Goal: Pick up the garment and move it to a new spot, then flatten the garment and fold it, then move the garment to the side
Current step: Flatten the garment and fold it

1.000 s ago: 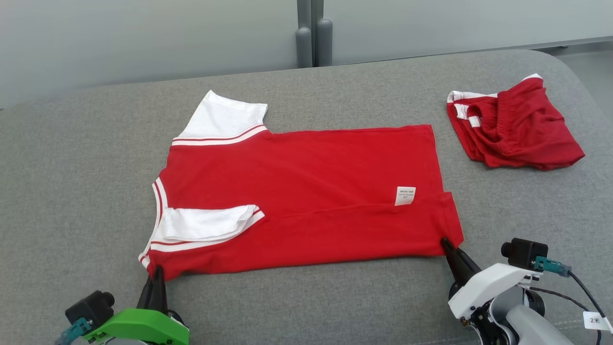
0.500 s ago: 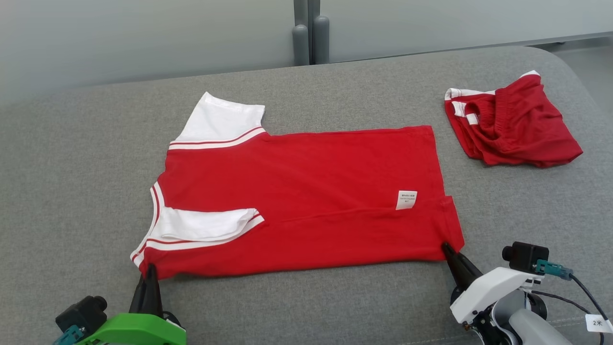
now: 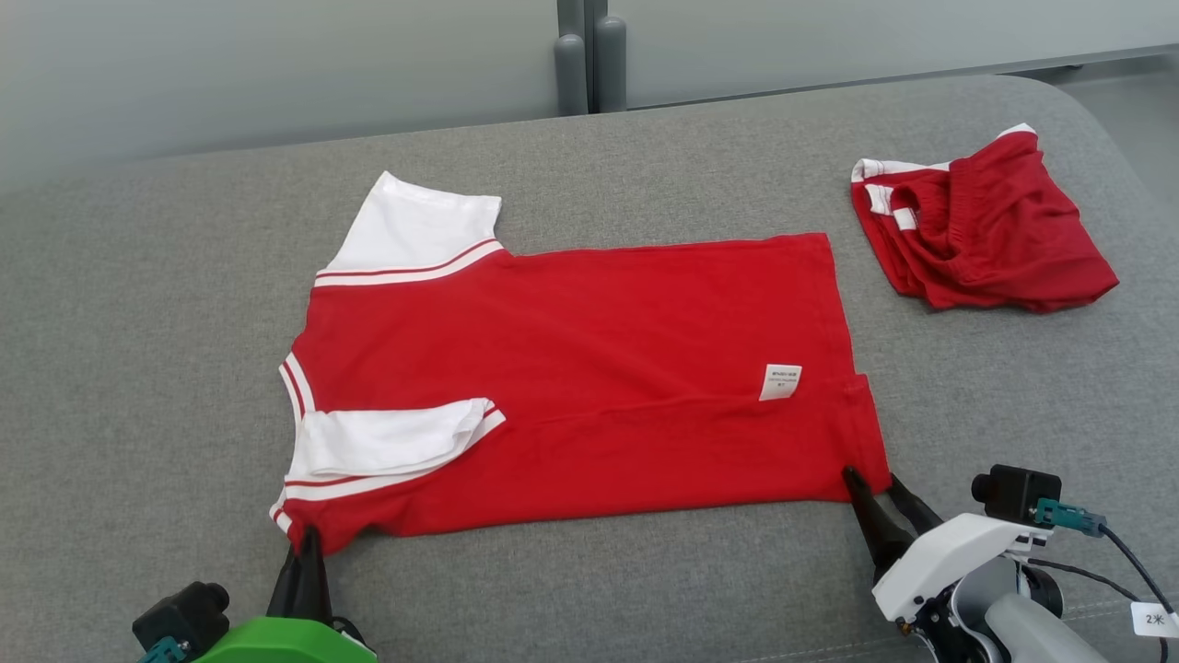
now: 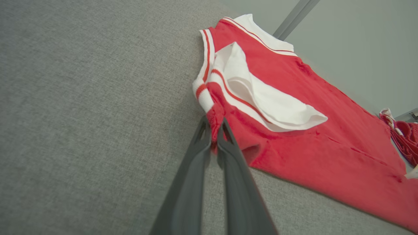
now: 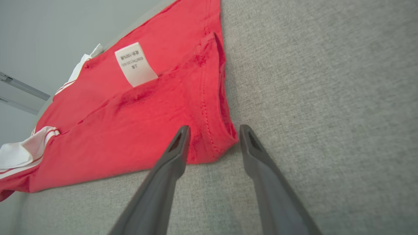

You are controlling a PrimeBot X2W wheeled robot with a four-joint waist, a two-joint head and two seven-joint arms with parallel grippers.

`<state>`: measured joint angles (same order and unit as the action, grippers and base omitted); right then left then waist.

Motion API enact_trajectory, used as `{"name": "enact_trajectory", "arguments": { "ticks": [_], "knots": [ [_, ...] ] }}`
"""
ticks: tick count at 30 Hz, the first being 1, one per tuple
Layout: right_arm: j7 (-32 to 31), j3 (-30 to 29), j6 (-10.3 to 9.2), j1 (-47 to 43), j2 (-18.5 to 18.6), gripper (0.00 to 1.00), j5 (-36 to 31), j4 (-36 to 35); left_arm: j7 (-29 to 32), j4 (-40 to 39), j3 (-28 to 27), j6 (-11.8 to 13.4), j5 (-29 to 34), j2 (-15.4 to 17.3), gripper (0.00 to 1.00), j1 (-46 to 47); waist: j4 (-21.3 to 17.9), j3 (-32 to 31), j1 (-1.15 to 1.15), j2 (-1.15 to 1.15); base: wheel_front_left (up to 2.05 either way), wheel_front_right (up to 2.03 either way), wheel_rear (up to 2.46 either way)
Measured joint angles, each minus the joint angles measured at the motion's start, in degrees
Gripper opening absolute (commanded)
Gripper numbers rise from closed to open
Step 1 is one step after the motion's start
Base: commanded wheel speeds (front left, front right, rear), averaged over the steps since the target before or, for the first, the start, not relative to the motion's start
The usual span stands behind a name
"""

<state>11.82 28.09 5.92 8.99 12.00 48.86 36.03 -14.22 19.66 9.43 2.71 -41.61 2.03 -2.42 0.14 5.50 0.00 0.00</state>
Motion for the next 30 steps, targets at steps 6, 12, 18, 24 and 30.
{"name": "enact_trajectory", "arguments": {
  "ticks": [6,12,18,24,30],
  "knots": [
    [0.3,-0.8,-0.57,0.0,0.6,1.00,0.0,-0.1,0.0,-1.2,-0.7,1.1,0.5,0.1,1.00,0.0,-0.2,0.5,0.00,0.00,0.00,0.00,0.00],
    [0.8,-2.0,-2.13,0.2,3.7,1.00,-1.5,-1.4,0.0,-3.5,-3.1,2.0,1.0,1.5,1.00,0.0,-0.7,1.0,0.00,0.00,0.00,0.00,0.00],
    [0.9,-3.3,-3.01,4.1,7.0,1.00,-3.9,-4.4,0.1,-5.8,-2.1,2.4,4.7,4.7,1.00,1.8,-1.4,1.8,0.00,0.00,0.00,0.00,0.00],
    [0.9,-1.7,-3.07,9.0,8.7,1.00,-7.2,-6.8,3.0,-7.7,0.9,2.4,8.3,6.4,1.00,10.6,-1.7,2.9,0.00,0.00,0.00,0.00,0.00],
    [-2.6,1.6,-2.91,16.2,9.7,1.00,-10.7,-9.4,8.9,-6.5,3.5,2.4,10.2,6.8,1.00,21.4,-2.0,5.3,0.00,0.00,0.00,0.00,0.00]
  ]
}}
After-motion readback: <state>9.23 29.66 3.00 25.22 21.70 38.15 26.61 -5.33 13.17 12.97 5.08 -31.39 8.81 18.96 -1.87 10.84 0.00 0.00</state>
